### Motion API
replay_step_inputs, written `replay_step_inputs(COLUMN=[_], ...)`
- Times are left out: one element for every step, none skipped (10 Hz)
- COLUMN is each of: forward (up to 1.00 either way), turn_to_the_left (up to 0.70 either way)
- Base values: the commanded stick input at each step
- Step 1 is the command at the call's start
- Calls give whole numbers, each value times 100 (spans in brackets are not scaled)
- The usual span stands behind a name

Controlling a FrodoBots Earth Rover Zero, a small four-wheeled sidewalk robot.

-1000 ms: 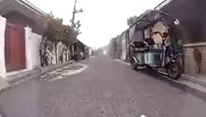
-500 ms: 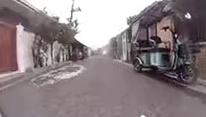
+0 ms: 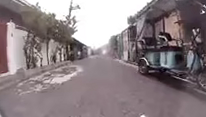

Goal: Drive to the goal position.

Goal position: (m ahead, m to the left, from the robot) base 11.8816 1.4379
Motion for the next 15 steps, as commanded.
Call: replay_step_inputs(forward=[6,6,6,6,6,6,7,7,7,10,12,36,74,100,100], turn_to_the_left=[0,0,0,0,0,0,0,0,0,0,0,0,0,0,0])
